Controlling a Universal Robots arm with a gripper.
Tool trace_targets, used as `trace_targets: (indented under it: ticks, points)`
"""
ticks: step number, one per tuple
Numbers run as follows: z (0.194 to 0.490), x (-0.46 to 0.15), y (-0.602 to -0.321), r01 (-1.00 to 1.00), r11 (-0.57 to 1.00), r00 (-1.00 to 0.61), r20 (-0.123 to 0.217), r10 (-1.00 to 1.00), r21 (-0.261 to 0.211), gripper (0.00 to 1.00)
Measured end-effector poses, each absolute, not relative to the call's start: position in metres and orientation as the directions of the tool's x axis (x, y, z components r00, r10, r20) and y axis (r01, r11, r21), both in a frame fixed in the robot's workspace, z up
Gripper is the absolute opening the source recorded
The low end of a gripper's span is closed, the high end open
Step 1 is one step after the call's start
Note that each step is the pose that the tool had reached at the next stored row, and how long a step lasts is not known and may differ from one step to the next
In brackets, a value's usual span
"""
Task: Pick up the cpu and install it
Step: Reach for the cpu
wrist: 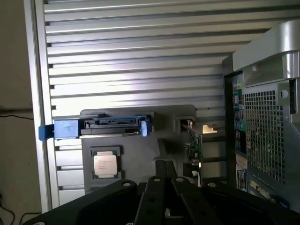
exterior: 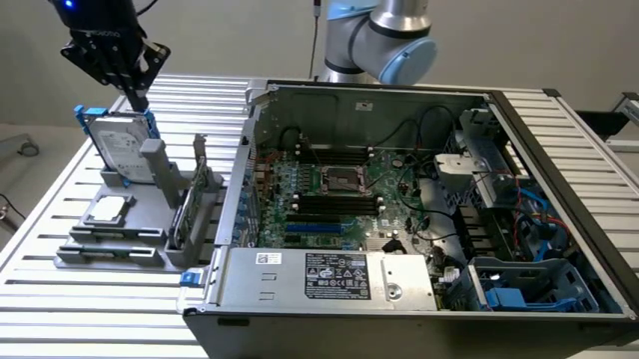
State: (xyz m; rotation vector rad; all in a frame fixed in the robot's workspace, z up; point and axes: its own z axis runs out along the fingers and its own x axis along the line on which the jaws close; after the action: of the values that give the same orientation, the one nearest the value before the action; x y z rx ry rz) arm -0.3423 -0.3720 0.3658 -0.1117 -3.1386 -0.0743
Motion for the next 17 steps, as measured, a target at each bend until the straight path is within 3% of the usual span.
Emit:
trace_targets:
  ticks: [17]
  points:
    - [0.351, -0.42, -0.368, 0.072, 0.996, -0.997, 0.013, 0.071, 0.046, 0.11]
